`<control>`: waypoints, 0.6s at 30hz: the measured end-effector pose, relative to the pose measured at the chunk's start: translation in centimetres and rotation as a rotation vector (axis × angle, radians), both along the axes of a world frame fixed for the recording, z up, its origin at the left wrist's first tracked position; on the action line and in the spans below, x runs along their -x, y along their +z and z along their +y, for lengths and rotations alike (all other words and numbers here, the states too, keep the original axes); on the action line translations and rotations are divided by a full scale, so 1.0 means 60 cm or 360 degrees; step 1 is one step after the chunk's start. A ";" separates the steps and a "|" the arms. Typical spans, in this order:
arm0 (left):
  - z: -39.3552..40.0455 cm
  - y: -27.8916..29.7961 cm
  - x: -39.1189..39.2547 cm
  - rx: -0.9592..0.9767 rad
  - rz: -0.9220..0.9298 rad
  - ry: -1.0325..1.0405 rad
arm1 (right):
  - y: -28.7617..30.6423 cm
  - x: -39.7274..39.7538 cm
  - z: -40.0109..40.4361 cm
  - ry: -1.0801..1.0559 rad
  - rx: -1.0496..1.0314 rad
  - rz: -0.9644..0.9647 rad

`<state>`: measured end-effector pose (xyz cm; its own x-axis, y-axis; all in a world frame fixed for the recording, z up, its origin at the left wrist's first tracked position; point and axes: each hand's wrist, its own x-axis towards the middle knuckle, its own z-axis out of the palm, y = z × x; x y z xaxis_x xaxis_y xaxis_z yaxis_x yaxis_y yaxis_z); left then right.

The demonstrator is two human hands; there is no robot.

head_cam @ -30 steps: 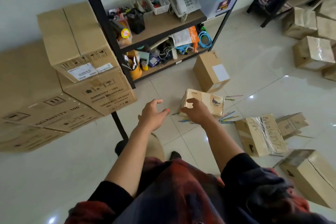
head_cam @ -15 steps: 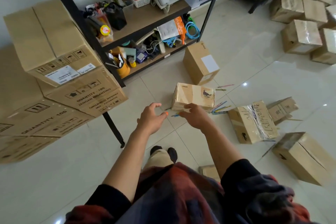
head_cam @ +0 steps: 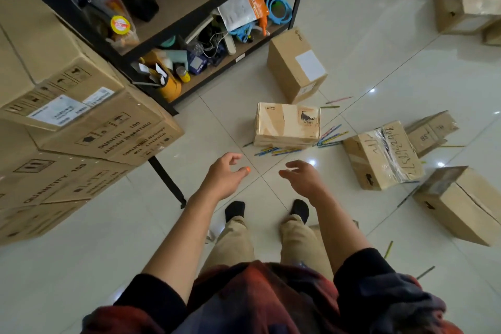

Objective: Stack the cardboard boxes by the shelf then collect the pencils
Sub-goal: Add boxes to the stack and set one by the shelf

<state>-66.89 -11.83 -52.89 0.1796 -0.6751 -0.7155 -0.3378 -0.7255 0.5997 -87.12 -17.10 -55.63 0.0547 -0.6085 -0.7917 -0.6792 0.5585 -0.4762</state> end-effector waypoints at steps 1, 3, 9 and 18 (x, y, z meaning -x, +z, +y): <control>-0.008 -0.012 0.005 -0.0003 -0.0009 0.0007 | -0.014 0.007 -0.010 0.0018 -0.0026 -0.0007; -0.026 -0.046 0.024 -0.0004 -0.0035 0.0022 | -0.056 0.021 -0.037 0.0082 -0.0043 0.0002; -0.094 -0.233 0.093 0.0007 -0.0070 -0.0126 | -0.219 0.059 -0.124 0.0246 0.0137 0.0027; -0.197 -0.597 0.134 0.0393 -0.0202 -0.0248 | -0.561 0.103 -0.206 0.0153 0.0787 0.0318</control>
<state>-74.95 -23.68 -88.69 0.1380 -0.8522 -0.5048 -0.5168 -0.4967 0.6973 -93.31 -29.49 -89.27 0.0060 -0.9107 -0.4130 -0.8203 0.2317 -0.5229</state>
